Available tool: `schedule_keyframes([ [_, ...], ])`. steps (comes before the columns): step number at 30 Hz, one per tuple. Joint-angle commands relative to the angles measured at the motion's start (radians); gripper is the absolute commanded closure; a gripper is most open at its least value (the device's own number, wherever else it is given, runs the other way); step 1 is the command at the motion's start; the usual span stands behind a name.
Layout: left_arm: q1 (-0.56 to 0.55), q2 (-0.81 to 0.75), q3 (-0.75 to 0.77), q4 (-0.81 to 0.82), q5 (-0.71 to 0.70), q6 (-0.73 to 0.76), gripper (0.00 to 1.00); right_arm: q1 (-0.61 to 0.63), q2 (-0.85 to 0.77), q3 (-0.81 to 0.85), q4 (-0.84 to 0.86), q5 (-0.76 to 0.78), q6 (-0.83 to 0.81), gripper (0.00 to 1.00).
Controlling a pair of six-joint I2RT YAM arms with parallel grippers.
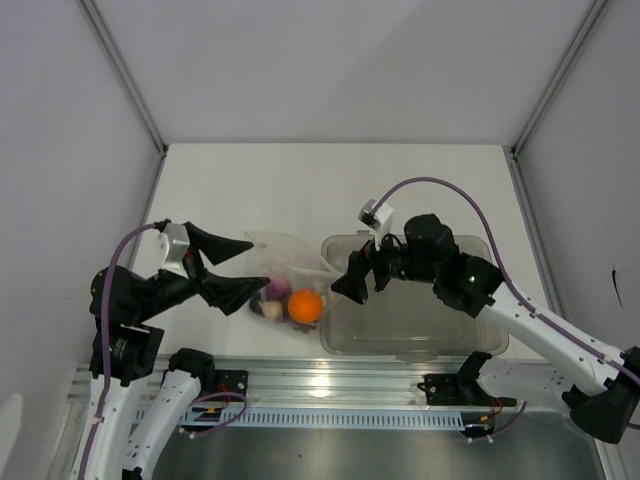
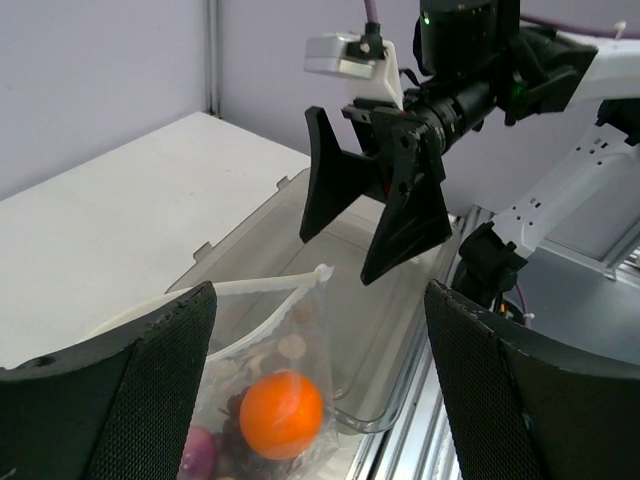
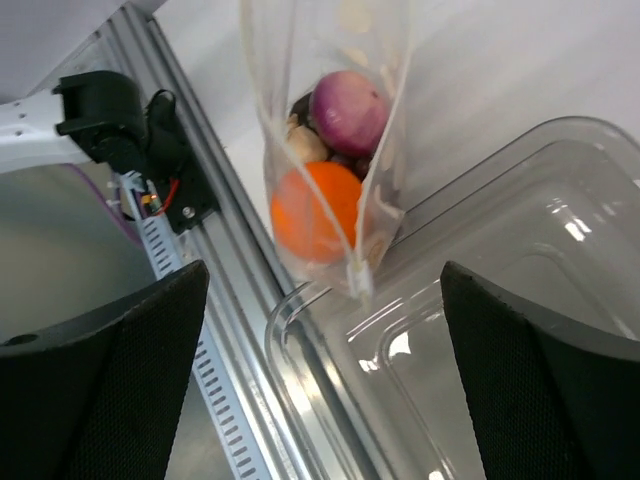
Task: Place the food in the zip-top bag and seal the zipper
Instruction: Zip the zipper food storage bag at the center of the board.
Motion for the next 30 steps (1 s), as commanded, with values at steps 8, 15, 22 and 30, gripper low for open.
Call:
schedule_keyframes([
  [8,-0.011,0.085,-0.01,0.173,0.182,-0.114,0.14,0.014,-0.138,-0.209,0.304,-0.123,0.084,0.2],
  [15,-0.066,0.147,0.028,0.155,0.169,-0.081,0.14,0.014,-0.07,-0.227,0.333,-0.09,0.055,0.25],
  [22,-0.17,0.228,0.115,0.041,0.08,0.065,0.13,0.003,-0.073,-0.215,0.288,-0.076,-0.003,0.28],
  [30,-0.342,0.498,0.344,-0.212,-0.057,0.346,0.07,-0.029,-0.032,-0.223,0.281,-0.174,-0.012,0.62],
])
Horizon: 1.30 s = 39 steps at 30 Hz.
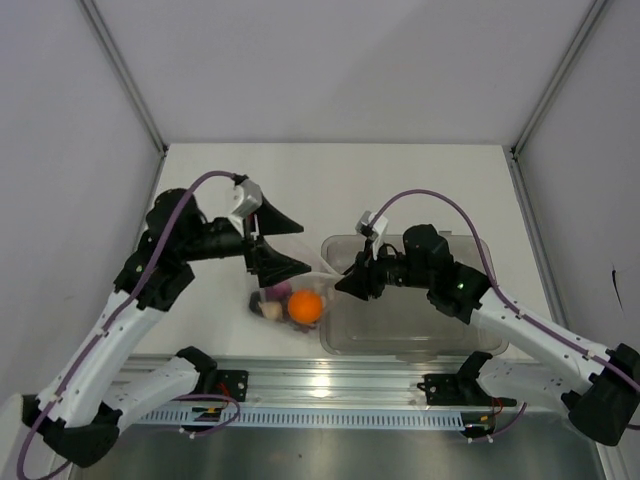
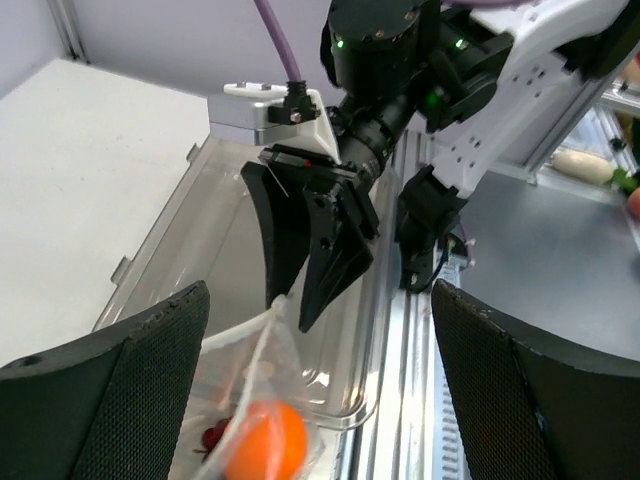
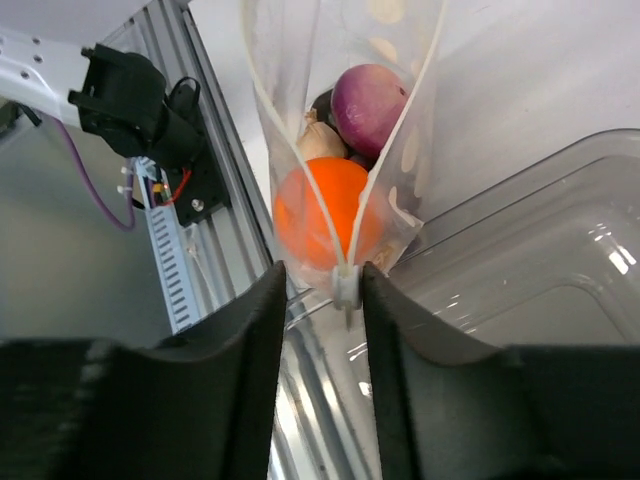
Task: Place the food in the zip-top bag and seal the zipper
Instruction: Zip the zipper food storage bag at the center of the board.
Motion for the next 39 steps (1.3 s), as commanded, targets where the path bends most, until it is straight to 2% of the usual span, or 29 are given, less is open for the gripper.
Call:
schedule_keyframes([
  [1,-0.04,0.086,0.079,-0.127,-0.07,0.2,0.07,-0.004,0.019,0.004,0.024,-0.041,-0.017,0.68],
  [4,-0.063,0.127,0.087,-0.129,-0.062,0.272,0.06,-0.006,0.038,0.002,0.029,-0.039,-0.023,0.76],
  [8,-0.084,0.165,0.079,-0.104,-0.032,0.343,0.03,-0.009,0.05,0.015,0.027,-0.015,-0.02,0.76],
  [9,-0.087,0.178,0.079,-0.102,-0.029,0.353,0.03,-0.007,0.049,0.019,0.023,-0.004,-0.017,0.73],
  [10,-0.092,0.208,0.084,-0.113,-0.029,0.387,0.03,-0.009,0.046,0.024,0.015,0.005,-0.014,0.57],
  [13,-0.119,0.259,0.116,-0.191,-0.03,0.471,0.02,-0.009,0.009,0.045,-0.041,0.071,0.006,0.35],
  [16,-0.158,0.293,0.135,-0.243,-0.07,0.554,0.02,-0.007,-0.066,0.05,-0.095,0.12,0.035,0.24],
  [20,-0.184,0.343,0.125,-0.239,-0.108,0.614,0.02,-0.01,-0.174,0.039,-0.163,0.148,0.091,0.22],
  [27,-0.184,0.406,0.148,-0.297,-0.068,0.685,0.03,-0.007,-0.349,-0.008,-0.258,0.158,0.154,0.23],
  [32,-0.184,0.448,0.135,-0.325,-0.084,0.7,0.11,-0.006,-0.425,-0.033,-0.295,0.178,0.171,0.23],
  [39,-0.187,0.431,0.092,-0.32,-0.131,0.636,0.25,-0.003,-0.422,-0.042,-0.296,0.169,0.172,0.23],
])
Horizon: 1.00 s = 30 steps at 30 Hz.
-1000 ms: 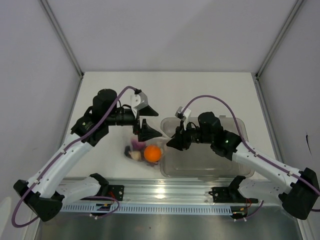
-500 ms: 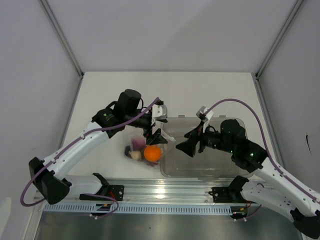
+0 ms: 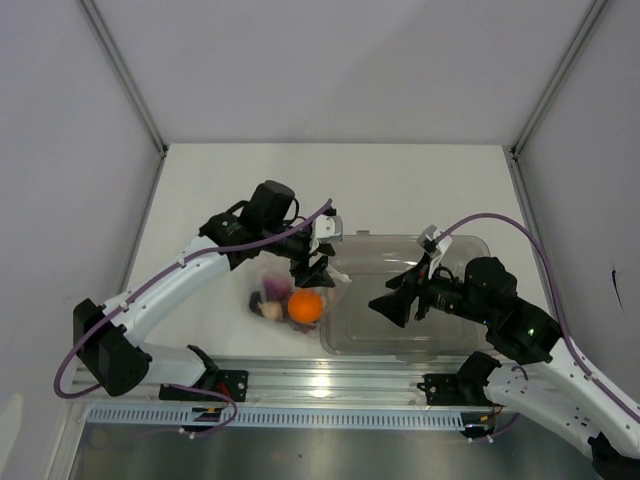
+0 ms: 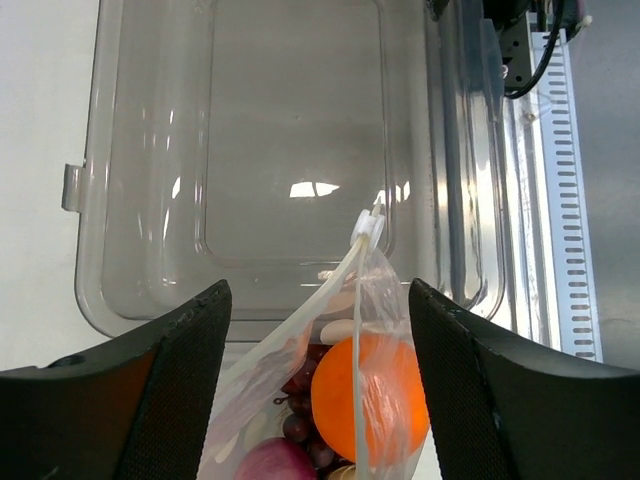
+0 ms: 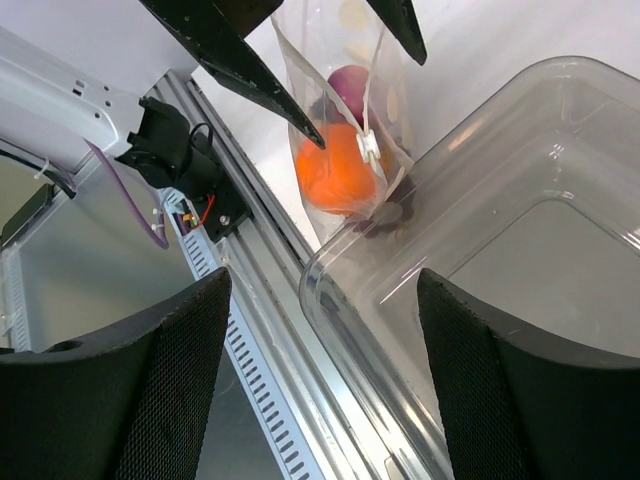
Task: Place the food in the zip-top bag and seal the zipper
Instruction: Zip the zipper food storage bag at the center of the board.
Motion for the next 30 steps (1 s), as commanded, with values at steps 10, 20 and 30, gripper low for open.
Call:
schedule_keyframes([
  [10,-0.007,-0.068,-0.046,-0.03,-0.144,-0.13,0.48,0.021,0.082,-0.023,0.095,-0.034,0.022,0.24],
  [20,-0.009,-0.157,-0.111,-0.004,-0.25,-0.213,0.79,0.05,0.163,-0.029,0.169,-0.058,0.012,0.24],
  [30,-0.009,-0.327,-0.205,-0.055,-0.361,-0.46,0.99,0.068,0.309,-0.005,0.313,-0.136,-0.047,0.3],
])
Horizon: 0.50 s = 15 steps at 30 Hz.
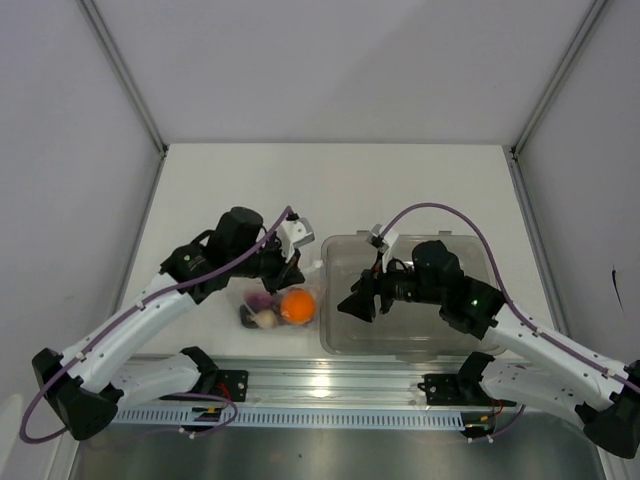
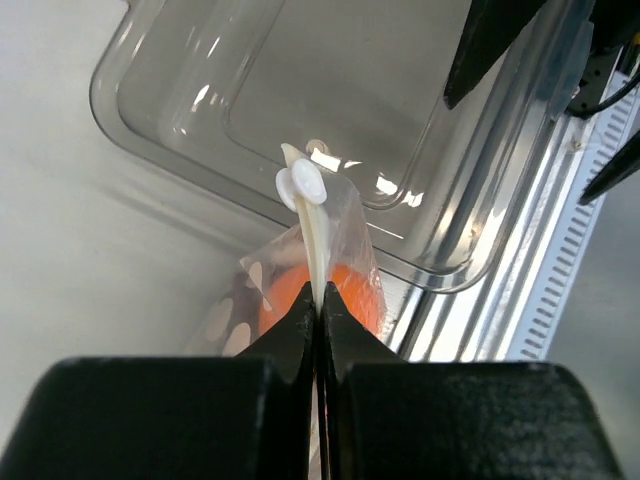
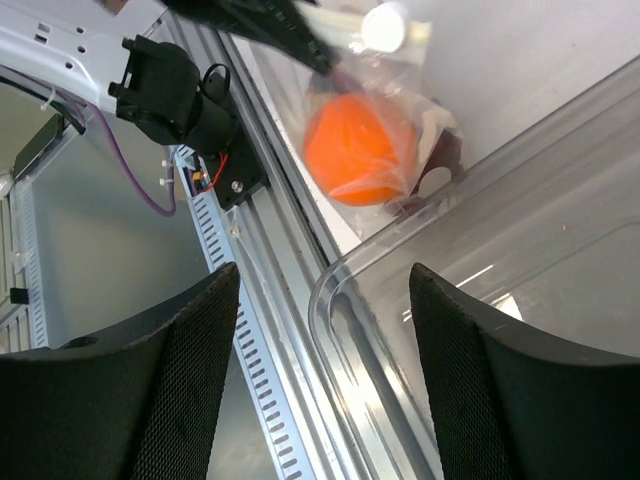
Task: Place the food in the zip-top bag and seal the zipper
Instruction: Zip the zipper food storage bag at the center of the board.
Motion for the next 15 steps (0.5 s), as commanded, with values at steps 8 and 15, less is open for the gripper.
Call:
schedule_keyframes([
  [8,-0.007,-0.331,-0.182,0.049,-0.042,-0.232,1.0,-0.005,0.181,0.04,0.358,-0.147,-0.061,0.33],
  [15,-0.008,-0.329,-0.163,0.042,-0.035,-0.234,0.99,-0.006,0.333,0.065,0.534,-0.274,-0.019,0.3],
])
